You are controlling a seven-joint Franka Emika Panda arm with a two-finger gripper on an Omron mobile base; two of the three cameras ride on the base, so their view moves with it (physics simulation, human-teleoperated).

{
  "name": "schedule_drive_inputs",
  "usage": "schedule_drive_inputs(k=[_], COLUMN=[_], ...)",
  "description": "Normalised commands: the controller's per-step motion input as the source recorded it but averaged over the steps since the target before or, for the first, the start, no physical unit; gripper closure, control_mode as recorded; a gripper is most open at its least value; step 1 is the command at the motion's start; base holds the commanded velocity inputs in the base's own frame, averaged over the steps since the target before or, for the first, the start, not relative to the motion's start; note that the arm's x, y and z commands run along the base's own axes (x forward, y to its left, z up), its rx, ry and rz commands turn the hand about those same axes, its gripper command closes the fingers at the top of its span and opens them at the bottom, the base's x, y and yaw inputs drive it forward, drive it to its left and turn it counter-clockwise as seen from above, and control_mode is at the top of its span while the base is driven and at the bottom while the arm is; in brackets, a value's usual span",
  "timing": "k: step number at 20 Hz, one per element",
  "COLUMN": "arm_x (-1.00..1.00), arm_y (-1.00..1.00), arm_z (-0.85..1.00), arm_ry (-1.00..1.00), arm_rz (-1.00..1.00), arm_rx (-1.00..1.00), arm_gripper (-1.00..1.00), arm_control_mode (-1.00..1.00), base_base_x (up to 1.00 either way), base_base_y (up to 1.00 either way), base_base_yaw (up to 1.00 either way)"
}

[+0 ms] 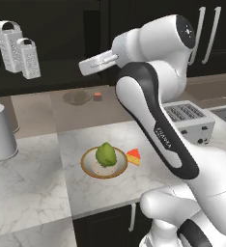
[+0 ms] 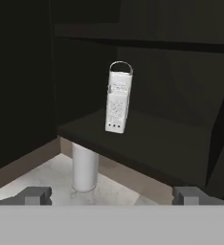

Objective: Pick the cheese from the fridge and the cheese grater from the cabinet and place them next to the salad bowl.

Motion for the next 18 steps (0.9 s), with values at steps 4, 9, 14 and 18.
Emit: schedule_drive_inputs(k=[4,9,14,18], arm_x=[0.41,0.61,0.57,0.21], arm_y=[0.01,0.07,0.4,0.59], arm_z=[0.11,0.16,0.23,0.04], arm_ry=[0.0,0.0,0.0,0.0], arm_rz=[0.0,-0.01,-0.06,-0.03], arm_rx=[0.0,0.0,0.0,0.0], arm_gripper=[-1.0,-1.0,-1.0,-1.0], arm_control_mode=[-1.0,-1.0,-1.0,-1.0], base_base_x=[0.0,0.0,0.0,0.0], base_base_y=[0.0,0.0,0.0,0.0], base_base_yaw=[0.0,0.0,0.0,0.0])
